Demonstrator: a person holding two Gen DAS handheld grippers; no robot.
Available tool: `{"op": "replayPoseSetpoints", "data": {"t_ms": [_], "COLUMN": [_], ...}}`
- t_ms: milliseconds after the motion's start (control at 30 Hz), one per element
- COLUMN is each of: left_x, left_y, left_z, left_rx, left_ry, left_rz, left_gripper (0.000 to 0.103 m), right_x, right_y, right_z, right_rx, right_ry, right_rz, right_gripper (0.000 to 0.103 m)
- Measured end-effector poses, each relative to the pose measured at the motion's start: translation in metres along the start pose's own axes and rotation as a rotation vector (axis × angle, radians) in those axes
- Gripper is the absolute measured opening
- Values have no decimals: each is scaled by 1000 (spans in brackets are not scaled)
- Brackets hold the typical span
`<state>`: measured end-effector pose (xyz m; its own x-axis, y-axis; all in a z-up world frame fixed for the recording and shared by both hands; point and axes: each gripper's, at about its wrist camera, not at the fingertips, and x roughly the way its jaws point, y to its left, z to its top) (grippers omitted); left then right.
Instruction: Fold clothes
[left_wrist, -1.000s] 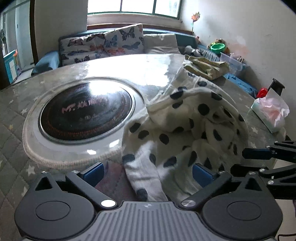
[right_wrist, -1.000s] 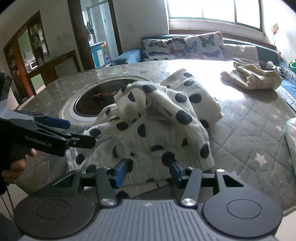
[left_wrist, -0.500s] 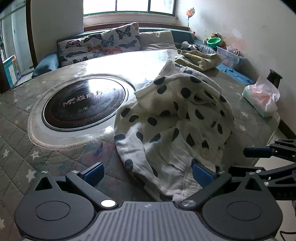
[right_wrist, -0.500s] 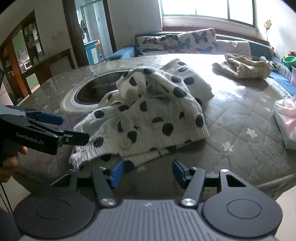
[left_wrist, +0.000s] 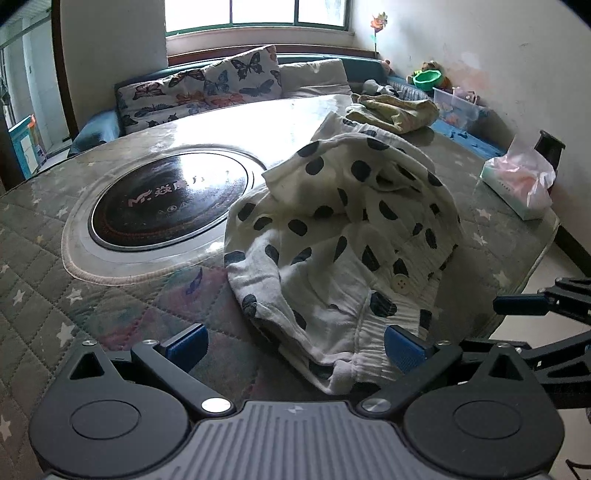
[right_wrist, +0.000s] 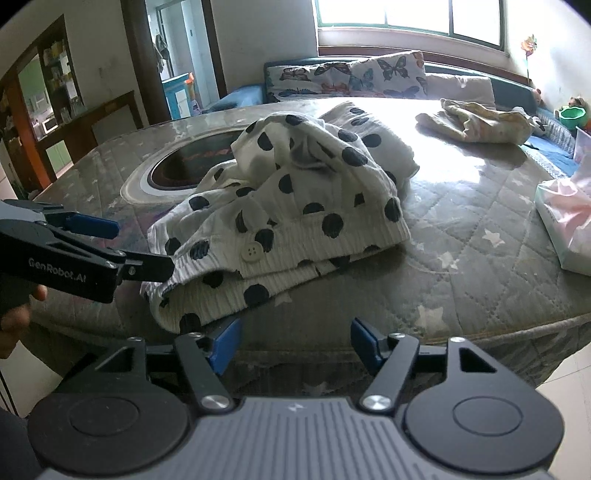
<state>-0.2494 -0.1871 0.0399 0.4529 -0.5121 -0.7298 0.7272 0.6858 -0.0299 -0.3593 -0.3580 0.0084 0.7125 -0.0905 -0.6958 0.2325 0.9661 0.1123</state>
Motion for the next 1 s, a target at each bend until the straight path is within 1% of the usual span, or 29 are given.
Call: {"op": "replayPoseSetpoints", "data": {"t_ms": [100, 300, 367, 500, 633, 1000], "left_x": [-2, -2, -1, 1, 2, 7], "left_y": [2, 3, 3, 5, 6, 14], "left_z": [0, 0, -1, 0, 0, 7], "left_rx": [-14, -16, -15, -19, -24, -41], "left_ry": [-14, -1, 4, 13, 19, 32], "left_rz": [2, 16, 25, 39, 41, 53], "left_gripper": [103, 103, 103, 103, 103, 103], "right_x": [1, 2, 3, 4, 6, 11], "right_y": [1, 1, 1, -1, -2, -2], "right_z": [0, 0, 0, 2, 3, 13], "right_rx": [-1, -2, -1, 1, 6, -2], "right_ry": [3, 11, 10, 9, 12, 10], "right_rz": [-3, -16, -27, -37, -46, -47], "right_gripper": [69, 72, 75, 76, 81, 82]}}
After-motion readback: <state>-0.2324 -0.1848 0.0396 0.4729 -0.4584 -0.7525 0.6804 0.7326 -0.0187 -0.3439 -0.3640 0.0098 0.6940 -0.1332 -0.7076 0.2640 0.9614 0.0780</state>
